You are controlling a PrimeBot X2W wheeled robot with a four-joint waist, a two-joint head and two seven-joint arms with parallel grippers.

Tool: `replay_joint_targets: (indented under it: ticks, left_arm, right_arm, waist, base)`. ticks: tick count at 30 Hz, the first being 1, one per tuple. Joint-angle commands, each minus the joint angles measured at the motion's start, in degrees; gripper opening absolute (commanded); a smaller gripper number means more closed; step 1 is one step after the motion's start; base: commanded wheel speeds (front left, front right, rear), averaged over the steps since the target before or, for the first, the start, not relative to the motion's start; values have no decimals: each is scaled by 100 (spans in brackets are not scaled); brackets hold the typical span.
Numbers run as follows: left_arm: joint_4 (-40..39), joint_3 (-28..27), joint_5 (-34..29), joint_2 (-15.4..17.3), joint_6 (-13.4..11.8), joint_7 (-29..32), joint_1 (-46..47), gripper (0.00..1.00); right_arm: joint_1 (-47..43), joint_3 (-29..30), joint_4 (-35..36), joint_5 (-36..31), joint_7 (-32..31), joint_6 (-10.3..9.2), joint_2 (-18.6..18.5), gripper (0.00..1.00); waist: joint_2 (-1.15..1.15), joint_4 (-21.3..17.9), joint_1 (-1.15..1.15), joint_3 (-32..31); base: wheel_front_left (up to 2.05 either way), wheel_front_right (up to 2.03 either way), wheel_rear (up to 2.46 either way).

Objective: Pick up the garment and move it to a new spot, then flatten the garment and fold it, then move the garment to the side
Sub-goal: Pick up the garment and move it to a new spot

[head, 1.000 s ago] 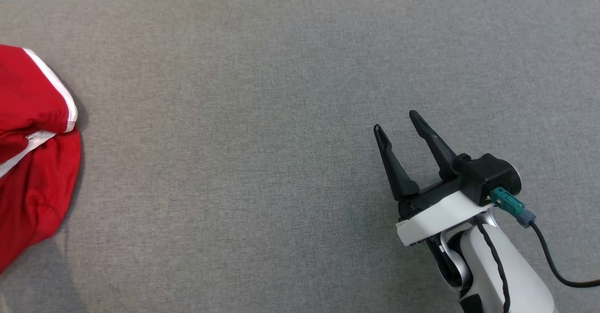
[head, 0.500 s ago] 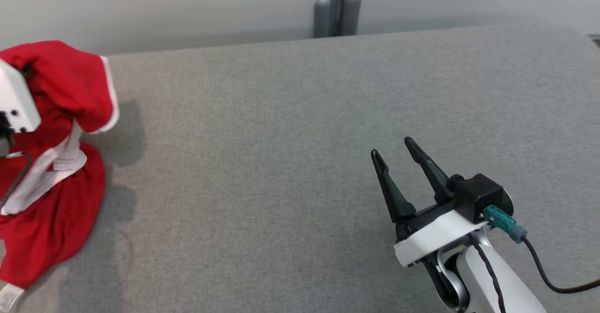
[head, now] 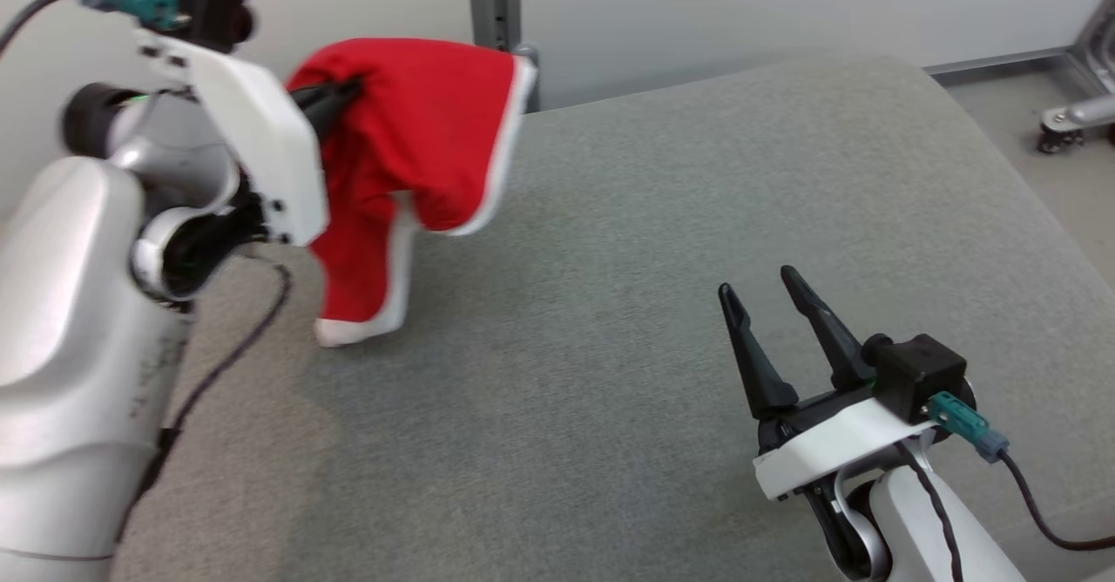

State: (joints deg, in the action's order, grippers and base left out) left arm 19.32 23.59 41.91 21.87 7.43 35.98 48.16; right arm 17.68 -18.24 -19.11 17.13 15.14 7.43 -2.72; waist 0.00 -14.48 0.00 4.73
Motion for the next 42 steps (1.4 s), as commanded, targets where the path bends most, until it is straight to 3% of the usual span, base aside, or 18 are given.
replay_joint_targets:
  ticks: [1, 4, 7, 13, 19, 20, 21, 22, 23, 24, 27, 34, 39, 42]
  left_arm:
    - [-183, 3, 144, -145, -9, 43, -23, 0]
    - [-576, -17, 453, -506, -61, 90, -70, 0]
    - [-848, -2, 712, -663, -118, 190, -351, 0]
    - [-949, -18, 947, -506, -145, 214, -1112, 0]
    - [-166, -11, 1029, -58, -43, 82, -1716, 0]
    - [3, -25, 1006, -23, -32, -7, -1732, 4]
    - [164, -42, 985, 4, -24, -118, -1701, 18]
    - [330, -61, 985, 23, -25, -222, -1663, 25]
    - [486, -81, 998, 20, -16, -323, -1622, 69]
    - [627, -82, 1016, 14, -10, -395, -1585, 100]
    - [837, 68, 999, 9, 7, -760, -1447, 100]
    - [36, 578, 961, 382, 2, -1955, -1512, 100]
    - [-346, 621, 666, 625, 3, -2850, -1709, 100]
    - [-551, 492, 459, 670, -218, -3355, -1919, 100]
  right_arm:
    - [-44, 72, 38, 11, 1, 11, -31, 100]
    - [-53, 205, 76, -14, 1, 11, -29, 100]
    - [-65, 349, 94, -49, 1, 11, -27, 100]
    - [-72, 481, 113, -82, 1, 11, -30, 100]
    - [48, 478, 118, -119, 2, 11, -29, 100]
    - [58, 472, 114, -120, 2, 11, -29, 100]
    - [64, 471, 109, -127, 2, 11, -31, 100]
    - [66, 461, 101, -135, 2, 11, -30, 100]
    - [70, 457, 93, -145, 2, 11, -29, 100]
    - [71, 453, 88, -151, 2, 11, -29, 100]
    - [29, 473, 91, -176, 2, 11, -29, 100]
    - [-107, 519, 103, -267, 2, 11, -34, 100]
    - [-214, 578, 120, -323, 1, 11, -32, 100]
    - [-259, 683, 162, -354, 2, 11, -33, 100]
  waist:
    - [0, -196, 0, -2]
    - [0, -314, 0, 65]
    - [0, -363, 0, 133]
    - [0, -350, 0, 233]
    - [0, -249, 0, 377]
    - [0, -229, 0, 391]
    - [0, -205, 0, 401]
    - [0, -181, 0, 403]
    - [0, -154, 0, 400]
    - [0, -126, 0, 397]
    - [0, 17, 0, 386]
    - [0, 335, 0, 244]
    - [0, 495, 0, 67]
    - [0, 556, 0, -19]
  base:
    - [0, 0, 0]
    - [0, 0, 0]
    - [0, 0, 0]
    - [0, 0, 0]
    - [0, 0, 0]
    - [0, 0, 0]
    - [0, 0, 0]
    - [0, 0, 0]
    - [0, 0, 0]
    - [0, 0, 0]
    - [0, 0, 0]
    - [0, 0, 0]
    - [0, 0, 0]
    - [0, 0, 0]
